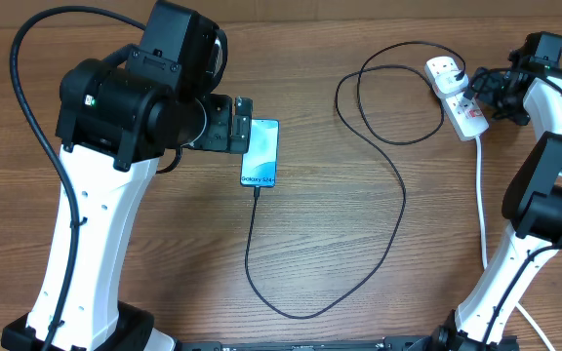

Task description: Plug charger to phone and switch on socket

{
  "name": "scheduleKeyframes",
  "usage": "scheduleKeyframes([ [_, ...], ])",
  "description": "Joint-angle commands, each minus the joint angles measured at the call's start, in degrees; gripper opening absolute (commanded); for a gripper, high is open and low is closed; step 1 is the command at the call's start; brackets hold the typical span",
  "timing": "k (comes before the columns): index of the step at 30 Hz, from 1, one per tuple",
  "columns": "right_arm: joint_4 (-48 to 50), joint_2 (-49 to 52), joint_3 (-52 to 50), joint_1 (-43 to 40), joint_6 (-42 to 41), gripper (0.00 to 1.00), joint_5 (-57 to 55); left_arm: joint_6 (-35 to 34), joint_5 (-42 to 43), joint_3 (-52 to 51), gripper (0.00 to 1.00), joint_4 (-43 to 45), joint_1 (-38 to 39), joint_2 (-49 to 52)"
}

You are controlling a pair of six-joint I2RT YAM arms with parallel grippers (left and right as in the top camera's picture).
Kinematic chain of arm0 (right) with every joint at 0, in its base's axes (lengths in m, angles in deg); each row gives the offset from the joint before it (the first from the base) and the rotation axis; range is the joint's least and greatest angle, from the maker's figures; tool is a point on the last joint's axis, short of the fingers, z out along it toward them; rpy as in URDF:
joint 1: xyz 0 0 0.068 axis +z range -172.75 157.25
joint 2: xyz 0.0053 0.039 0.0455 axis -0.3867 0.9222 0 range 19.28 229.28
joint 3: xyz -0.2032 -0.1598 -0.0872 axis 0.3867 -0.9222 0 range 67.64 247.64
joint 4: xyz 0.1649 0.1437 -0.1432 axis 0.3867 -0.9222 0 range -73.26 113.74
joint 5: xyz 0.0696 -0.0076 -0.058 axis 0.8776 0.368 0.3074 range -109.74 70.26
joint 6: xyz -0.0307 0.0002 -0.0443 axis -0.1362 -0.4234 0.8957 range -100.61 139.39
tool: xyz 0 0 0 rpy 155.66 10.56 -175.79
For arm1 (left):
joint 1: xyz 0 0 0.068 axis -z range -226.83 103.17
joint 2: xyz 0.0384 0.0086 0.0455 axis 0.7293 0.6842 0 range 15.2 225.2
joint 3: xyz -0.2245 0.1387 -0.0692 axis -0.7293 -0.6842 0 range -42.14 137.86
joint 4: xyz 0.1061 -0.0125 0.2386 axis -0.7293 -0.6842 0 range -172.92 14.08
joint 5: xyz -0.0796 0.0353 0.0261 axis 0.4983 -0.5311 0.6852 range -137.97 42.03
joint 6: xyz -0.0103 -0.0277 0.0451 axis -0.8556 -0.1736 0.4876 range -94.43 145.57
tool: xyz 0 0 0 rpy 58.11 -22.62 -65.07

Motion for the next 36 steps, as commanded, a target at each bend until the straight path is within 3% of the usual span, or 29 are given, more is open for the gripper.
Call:
scheduleKeyframes([
  [1, -1.3, 2.1, 0.1, 2.4, 1.3, 1.0, 2.0, -0.7, -1.1, -0.2, 1.0, -0.1, 0.0, 0.1],
  [36, -5.3, -0.5, 0.2, 0.8, 1.0, 1.0, 4.3, -0.7, -1.1, -0.2, 1.0, -0.1, 0.0, 0.1],
])
